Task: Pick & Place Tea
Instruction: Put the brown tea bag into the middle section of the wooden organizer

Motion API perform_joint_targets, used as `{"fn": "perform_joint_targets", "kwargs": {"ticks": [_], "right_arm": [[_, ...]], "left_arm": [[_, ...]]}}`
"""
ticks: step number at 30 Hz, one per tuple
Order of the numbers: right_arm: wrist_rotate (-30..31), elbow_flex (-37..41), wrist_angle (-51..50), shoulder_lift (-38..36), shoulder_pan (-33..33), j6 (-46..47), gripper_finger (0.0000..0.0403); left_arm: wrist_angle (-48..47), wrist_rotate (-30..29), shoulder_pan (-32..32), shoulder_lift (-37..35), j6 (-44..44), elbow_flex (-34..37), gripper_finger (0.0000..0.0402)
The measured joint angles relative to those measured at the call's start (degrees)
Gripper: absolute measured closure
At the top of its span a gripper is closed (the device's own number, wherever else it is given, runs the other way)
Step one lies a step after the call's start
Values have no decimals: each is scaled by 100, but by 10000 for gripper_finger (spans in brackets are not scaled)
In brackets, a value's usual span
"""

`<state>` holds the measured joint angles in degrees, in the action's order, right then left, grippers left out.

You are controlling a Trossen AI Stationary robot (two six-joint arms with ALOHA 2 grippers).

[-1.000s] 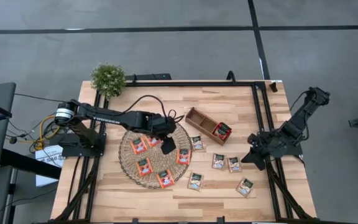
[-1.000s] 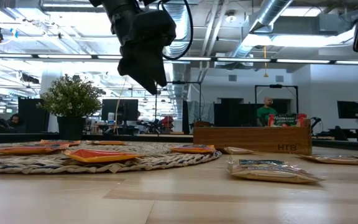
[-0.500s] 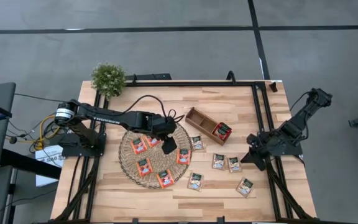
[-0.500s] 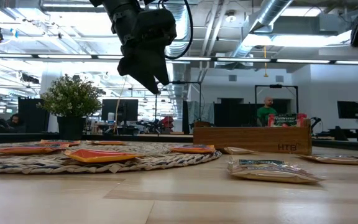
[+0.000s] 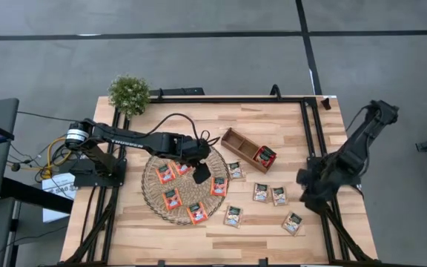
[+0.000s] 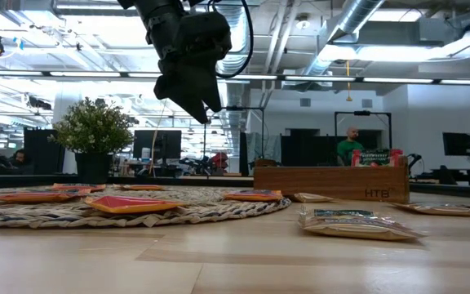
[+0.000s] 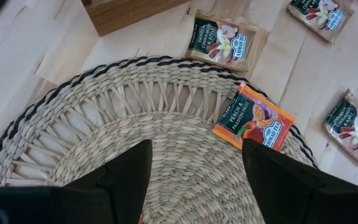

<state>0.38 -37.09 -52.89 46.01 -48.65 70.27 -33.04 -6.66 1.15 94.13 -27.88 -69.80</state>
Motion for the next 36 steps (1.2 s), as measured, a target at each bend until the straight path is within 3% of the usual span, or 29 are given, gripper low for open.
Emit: {"fn": "perform_joint_targets", "kwargs": {"ticks": [6, 11, 25, 36], "right_arm": [[-303, -56, 3, 940, -607, 632, 403], [-294, -56, 479, 1313, -927, 1002, 391], [-36, -56, 857, 2264, -1010, 1685, 237], [-21, -56, 969, 2949, -767, 1885, 204]], "left_arm": [[0, 0, 0, 0, 17, 0, 161], [2, 0, 0, 0, 62, 0, 161], [11, 0, 0, 0, 149, 0, 161], [11, 0, 0, 0, 175, 0, 161]]}}
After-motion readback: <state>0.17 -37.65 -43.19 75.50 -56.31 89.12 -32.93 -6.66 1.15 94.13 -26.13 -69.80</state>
